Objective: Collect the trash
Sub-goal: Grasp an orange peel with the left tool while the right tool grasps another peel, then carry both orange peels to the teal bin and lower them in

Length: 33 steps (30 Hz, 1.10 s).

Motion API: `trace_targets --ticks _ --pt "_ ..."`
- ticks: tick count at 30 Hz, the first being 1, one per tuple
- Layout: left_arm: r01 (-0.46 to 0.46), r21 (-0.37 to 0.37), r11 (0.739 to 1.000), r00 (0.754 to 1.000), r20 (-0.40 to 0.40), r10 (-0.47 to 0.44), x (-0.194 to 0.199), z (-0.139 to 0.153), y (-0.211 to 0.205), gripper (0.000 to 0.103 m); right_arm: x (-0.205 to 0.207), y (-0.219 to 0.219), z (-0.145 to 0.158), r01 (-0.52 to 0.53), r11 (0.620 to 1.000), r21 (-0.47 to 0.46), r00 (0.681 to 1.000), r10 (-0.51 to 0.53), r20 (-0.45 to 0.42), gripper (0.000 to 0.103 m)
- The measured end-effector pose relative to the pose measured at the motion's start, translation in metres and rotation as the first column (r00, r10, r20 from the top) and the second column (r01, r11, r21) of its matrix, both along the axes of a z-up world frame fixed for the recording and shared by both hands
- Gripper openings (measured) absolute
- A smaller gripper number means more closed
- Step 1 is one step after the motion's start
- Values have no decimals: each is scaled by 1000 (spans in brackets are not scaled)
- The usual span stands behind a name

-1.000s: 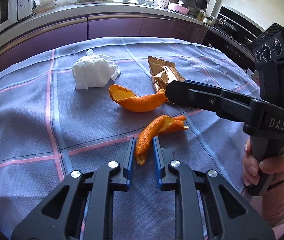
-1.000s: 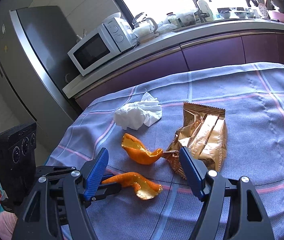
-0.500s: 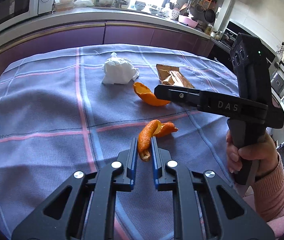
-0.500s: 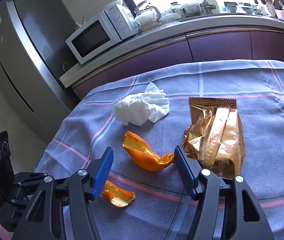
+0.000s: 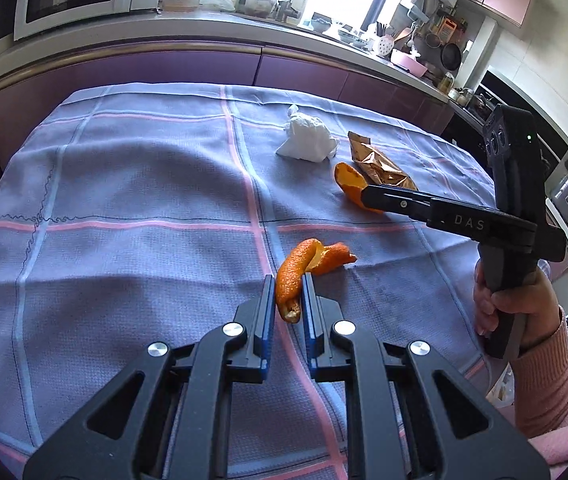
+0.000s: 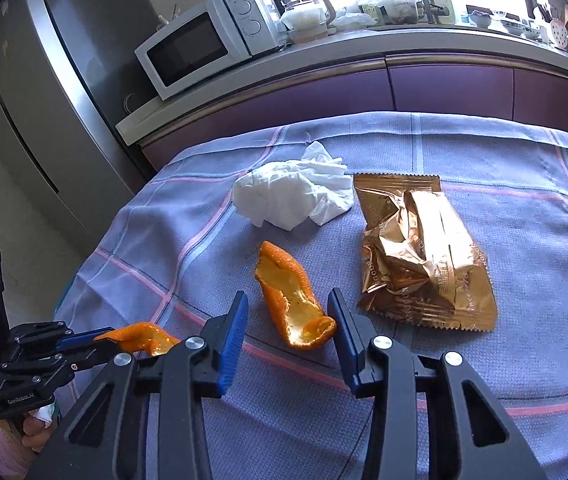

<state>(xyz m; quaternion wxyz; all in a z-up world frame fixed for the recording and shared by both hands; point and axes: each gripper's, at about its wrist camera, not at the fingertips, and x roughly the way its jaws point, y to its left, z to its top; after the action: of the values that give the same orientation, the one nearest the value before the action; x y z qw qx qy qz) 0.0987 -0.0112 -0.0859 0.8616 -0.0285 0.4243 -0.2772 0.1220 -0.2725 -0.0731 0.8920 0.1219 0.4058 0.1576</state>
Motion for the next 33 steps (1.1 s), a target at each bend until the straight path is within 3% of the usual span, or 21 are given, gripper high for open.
trace_targets --ticks 3,10,19,33 --pt "-5 -1 1000 1000 -3 5 -1 -2 4 13 1 0 -1 0 1000 1 1000 0 -7 23" --pt "-24 -13 1000 1000 5 24 -4 -1 10 13 -4 3 3 8 1000 0 1000 -8 17 15" --pt "-77 -28 997 996 46 79 -18 12 33 13 -21 13 8 -17 993 115 999 11 46 13" --pt "-173 -37 984 981 82 176 -36 28 78 13 -35 67 22 -147 976 160 988 136 78 13"
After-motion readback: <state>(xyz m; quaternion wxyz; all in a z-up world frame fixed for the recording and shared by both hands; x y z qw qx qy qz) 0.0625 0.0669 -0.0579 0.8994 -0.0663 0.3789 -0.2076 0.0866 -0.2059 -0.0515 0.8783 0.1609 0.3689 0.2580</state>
